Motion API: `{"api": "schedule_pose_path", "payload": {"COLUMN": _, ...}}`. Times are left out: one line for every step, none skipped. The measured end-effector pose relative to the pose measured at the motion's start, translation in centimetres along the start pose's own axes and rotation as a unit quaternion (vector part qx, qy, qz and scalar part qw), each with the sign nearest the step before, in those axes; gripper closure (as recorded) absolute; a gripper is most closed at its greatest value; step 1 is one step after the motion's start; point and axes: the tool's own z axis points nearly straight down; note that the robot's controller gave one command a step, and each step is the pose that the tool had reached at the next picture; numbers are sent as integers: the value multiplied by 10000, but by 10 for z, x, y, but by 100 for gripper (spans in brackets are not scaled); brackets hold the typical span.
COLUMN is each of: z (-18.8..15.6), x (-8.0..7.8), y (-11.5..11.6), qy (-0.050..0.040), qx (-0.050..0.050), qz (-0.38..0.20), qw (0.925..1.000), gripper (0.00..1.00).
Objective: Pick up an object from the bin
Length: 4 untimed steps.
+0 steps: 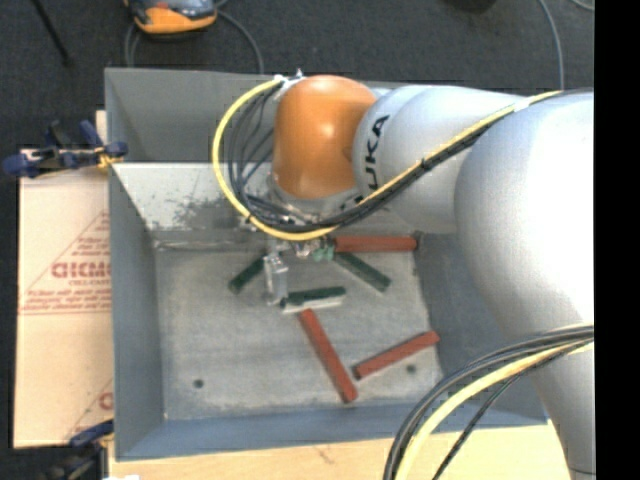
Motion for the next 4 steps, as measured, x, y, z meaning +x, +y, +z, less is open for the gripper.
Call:
{"api": "schedule_pose_path", "payload": {"z": 25, "x": -3, "y": -2, "qy": 1, "qx": -3, "qz": -1973, "qw": 9804, "gripper": 0}}
{"api": "schedule_pose_path", "payload": {"z": 33, "x": 0, "y": -9, "qy": -9, "qx": -15, "qz": -1395, "qw": 9902, "gripper": 100}}
{"api": "schedule_pose_path", "payload": {"z": 33, "x": 0, "y": -9, "qy": -9, "qx": -16, "qz": -1392, "qw": 9903, "gripper": 100}}
{"api": "schedule_pose_path", "payload": {"z": 31, "x": 1, "y": -9, "qy": -6, "qx": -18, "qz": -1391, "qw": 9903, "gripper": 100}}
